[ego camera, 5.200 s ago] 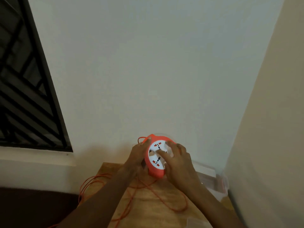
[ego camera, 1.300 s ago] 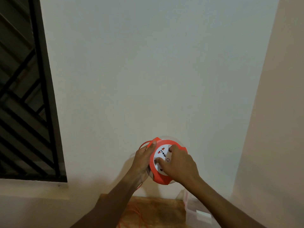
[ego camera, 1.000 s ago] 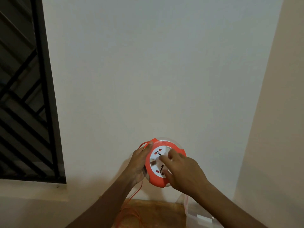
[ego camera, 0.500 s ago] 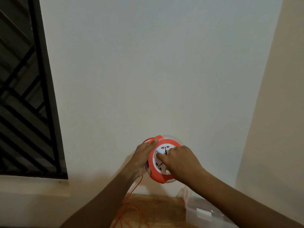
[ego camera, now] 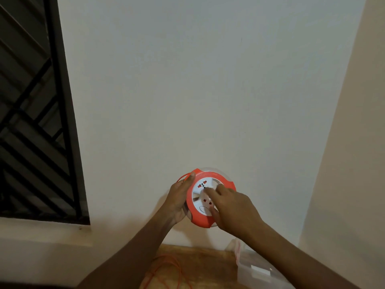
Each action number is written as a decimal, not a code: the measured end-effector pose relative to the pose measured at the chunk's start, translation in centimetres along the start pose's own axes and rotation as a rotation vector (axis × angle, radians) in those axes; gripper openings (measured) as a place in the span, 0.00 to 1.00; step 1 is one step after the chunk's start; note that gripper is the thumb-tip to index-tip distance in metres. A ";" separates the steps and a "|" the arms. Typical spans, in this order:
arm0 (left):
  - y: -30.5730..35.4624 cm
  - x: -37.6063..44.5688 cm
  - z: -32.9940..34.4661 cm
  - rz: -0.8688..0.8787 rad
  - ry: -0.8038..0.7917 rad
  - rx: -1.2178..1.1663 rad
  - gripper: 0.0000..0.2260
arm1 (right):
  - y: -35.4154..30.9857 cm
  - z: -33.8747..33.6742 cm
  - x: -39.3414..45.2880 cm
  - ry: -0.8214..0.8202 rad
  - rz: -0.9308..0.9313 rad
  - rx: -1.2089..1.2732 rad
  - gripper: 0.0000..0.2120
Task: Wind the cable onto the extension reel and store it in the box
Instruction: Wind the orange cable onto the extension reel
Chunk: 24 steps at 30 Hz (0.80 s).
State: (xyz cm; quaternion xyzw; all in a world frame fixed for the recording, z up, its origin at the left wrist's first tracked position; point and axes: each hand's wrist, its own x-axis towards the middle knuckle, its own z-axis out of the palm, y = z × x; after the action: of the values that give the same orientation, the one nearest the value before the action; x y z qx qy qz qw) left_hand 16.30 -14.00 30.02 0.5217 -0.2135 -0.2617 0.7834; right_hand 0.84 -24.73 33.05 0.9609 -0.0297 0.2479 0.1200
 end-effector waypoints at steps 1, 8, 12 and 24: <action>0.1 0.0 -0.1 0.001 -0.004 0.005 0.27 | 0.2 -0.4 -0.1 -0.005 -0.102 -0.061 0.30; -0.2 -0.2 0.0 -0.010 -0.045 0.060 0.27 | 0.8 -1.2 0.5 -0.146 -0.272 -0.225 0.35; -0.3 -0.3 0.4 -0.008 -0.075 0.082 0.29 | 0.1 -0.8 0.6 -0.188 -0.243 -0.335 0.33; -0.6 -0.2 1.8 0.050 -0.042 0.024 0.34 | -0.1 0.5 1.6 0.040 0.403 0.183 0.32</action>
State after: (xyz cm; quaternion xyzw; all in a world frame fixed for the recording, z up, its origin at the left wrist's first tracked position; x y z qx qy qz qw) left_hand 14.95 -15.30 30.09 0.5200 -0.2460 -0.2503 0.7787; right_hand 2.48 -24.71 33.41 0.9373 -0.1961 0.2876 -0.0192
